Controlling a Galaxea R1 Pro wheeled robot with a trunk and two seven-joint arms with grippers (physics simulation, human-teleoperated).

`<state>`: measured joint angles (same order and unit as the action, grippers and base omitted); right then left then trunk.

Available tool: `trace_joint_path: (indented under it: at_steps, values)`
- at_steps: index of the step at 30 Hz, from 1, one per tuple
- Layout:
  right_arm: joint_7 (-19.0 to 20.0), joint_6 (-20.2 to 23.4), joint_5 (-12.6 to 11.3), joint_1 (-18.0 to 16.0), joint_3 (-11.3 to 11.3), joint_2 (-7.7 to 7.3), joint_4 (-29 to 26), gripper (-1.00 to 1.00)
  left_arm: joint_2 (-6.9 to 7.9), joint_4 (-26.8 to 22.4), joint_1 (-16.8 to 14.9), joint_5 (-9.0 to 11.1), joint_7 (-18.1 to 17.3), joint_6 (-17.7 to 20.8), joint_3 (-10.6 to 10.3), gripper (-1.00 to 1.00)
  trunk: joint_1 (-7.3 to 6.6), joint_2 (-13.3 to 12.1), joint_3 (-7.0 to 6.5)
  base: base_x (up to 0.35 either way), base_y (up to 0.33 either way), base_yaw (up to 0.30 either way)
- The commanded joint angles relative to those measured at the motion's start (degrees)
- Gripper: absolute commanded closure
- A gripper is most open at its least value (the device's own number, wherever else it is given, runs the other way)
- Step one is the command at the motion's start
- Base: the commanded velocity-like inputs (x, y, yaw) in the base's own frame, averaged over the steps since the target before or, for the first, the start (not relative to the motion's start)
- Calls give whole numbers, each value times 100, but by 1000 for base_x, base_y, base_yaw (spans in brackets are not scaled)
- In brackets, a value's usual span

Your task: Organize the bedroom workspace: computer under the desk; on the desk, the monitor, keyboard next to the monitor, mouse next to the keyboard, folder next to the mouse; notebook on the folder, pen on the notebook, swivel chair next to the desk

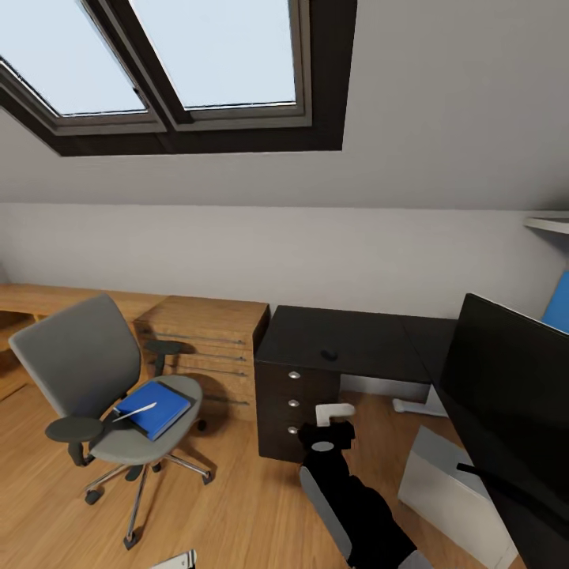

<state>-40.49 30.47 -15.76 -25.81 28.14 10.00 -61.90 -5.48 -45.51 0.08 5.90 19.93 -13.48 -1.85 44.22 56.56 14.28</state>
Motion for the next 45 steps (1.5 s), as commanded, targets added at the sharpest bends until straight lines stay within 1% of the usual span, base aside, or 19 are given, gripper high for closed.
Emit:
trace_joint_path:
  at_steps: [1, 2, 7, 14, 20, 23, 27, 45]
  values:
    - [27, -29, -37, -63, 5, 0, 77, -100, 3, -6, 1, 58, 20, -24, -21, -100, 1, 5, 7, 0, 0, 0]
    - [127, -100, -35, -149, -4, 0, 190, -100, 3, -4, 1, 55, 20, -27, -23, -100, 1, 5, 7, 0, 0, 0]
    - [284, -199, -29, -270, -14, 0, 362, -100, 5, -3, 1, 55, 20, -29, -27, -100, 1, 5, 7, 0, 0, 0]
    - [327, -240, -23, -299, 0, 0, 389, -100, 16, -2, 1, 58, 8, -27, -32, -100, 1, 5, 7, 93, 0, 0]
    - [338, -260, -7, -302, 33, 0, 367, -100, 20, -2, 1, 60, 3, -24, -34, -100, 1, 5, 7, 292, 0, 0]
    - [336, -274, -6, -302, 58, 0, 202, -100, 21, -2, 1, 60, 3, -23, -35, -100, 1, 5, 7, 319, 0, 0]
    - [333, -277, -6, -302, 61, 0, 139, -100, 21, -2, 1, 60, 2, -23, -35, -100, 1, 5, 7, 322, 0, 0]
    - [332, -309, -4, -302, 60, 0, 132, -100, 12, -2, 1, 53, 7, -23, -35, -100, 1, 5, 7, 323, 0, 0]
